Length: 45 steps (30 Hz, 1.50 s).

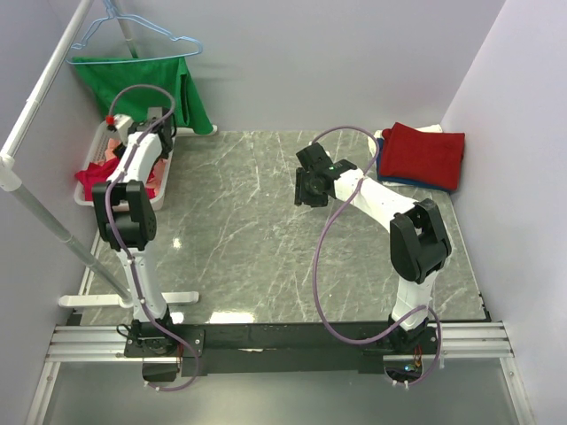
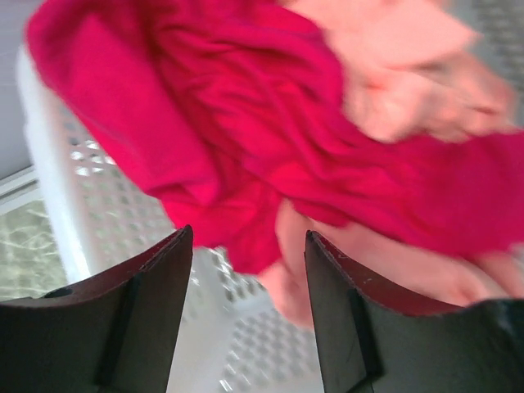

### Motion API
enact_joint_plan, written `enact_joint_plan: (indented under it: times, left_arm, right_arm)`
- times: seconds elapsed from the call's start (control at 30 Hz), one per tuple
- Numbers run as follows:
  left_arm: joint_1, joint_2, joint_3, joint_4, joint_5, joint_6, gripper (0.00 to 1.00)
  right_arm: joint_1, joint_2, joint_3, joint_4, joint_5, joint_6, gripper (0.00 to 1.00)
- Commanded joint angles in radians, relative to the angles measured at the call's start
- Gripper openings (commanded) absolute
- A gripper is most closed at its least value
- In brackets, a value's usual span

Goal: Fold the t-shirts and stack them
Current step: Grab the tshirt from the pile

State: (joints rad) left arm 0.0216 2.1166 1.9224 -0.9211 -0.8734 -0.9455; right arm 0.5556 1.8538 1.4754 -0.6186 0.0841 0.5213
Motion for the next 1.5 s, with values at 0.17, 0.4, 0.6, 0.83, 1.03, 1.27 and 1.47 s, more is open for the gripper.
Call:
enact_joint_plan:
  times: [0.17, 0.4, 0.6, 0.83, 1.03, 1.27, 1.47]
  left_arm:
    - [0.107, 0.026, -0.062, 0.011, -0.026, -0.038, 0.64]
    - [0.144, 0.063, -0.072, 0.067, -0.003, 0.02, 0.73]
    - [0.169, 0.091, -0.072, 0.129, 0.004, 0.073, 0.8]
    - [0.182, 0.112, -0.063, 0.151, 0.01, 0.097, 0.44]
    - [0.173, 0.05, -0.103, 0.148, 0.039, 0.09, 0.01]
    - [0.052, -0.116, -0.189, 0.176, 0.034, 0.113, 0.01]
    - [-0.107, -0.237, -0.16, 0.107, 0.017, 0.085, 0.01]
  right_arm:
    - [-0.006, 0.011, 0.037, -0.046, -0.024, -0.03, 0.53]
    - [-0.006, 0.035, 0.069, -0.056, -0.033, -0.035, 0.53]
    - [-0.005, 0.048, 0.083, -0.067, -0.027, -0.038, 0.53]
    - [-0.006, 0.073, 0.121, -0.092, -0.018, -0.038, 0.53]
    - [-0.006, 0.088, 0.132, -0.089, -0.021, -0.029, 0.52]
    - [-0.005, 0.079, 0.12, -0.079, 0.012, 0.0, 0.52]
    - [-0.031, 0.058, 0.12, -0.09, 0.062, 0.039, 0.52]
